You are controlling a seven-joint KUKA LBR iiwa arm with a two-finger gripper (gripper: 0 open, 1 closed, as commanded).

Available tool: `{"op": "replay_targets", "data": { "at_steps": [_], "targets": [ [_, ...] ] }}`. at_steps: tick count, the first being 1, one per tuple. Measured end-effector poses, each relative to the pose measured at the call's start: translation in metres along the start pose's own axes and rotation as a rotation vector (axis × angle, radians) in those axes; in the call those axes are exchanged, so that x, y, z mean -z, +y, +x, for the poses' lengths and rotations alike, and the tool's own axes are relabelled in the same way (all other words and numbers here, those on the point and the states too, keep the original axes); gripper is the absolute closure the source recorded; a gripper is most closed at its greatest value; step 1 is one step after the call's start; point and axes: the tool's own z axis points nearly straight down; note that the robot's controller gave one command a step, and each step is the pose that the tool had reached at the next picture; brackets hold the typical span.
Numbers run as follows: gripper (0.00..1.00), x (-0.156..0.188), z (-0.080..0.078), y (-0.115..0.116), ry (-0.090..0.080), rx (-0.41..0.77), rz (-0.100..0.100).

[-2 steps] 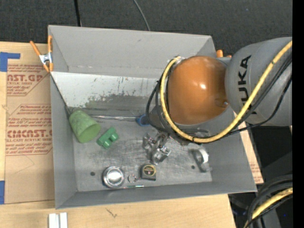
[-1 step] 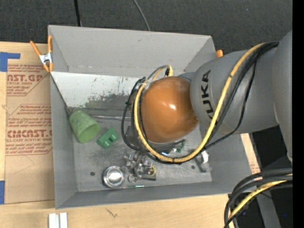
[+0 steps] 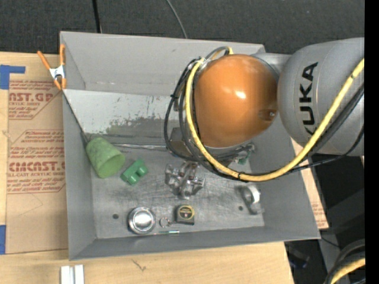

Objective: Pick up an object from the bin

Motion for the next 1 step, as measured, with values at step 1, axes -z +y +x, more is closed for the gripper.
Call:
{"op": "replay_targets", "data": {
  "at_steps": [1],
  "targets": [
    [1.0,-0.1154,-0.0033,-0.0127,0.006,0.551,-0.016]
  ]
}}
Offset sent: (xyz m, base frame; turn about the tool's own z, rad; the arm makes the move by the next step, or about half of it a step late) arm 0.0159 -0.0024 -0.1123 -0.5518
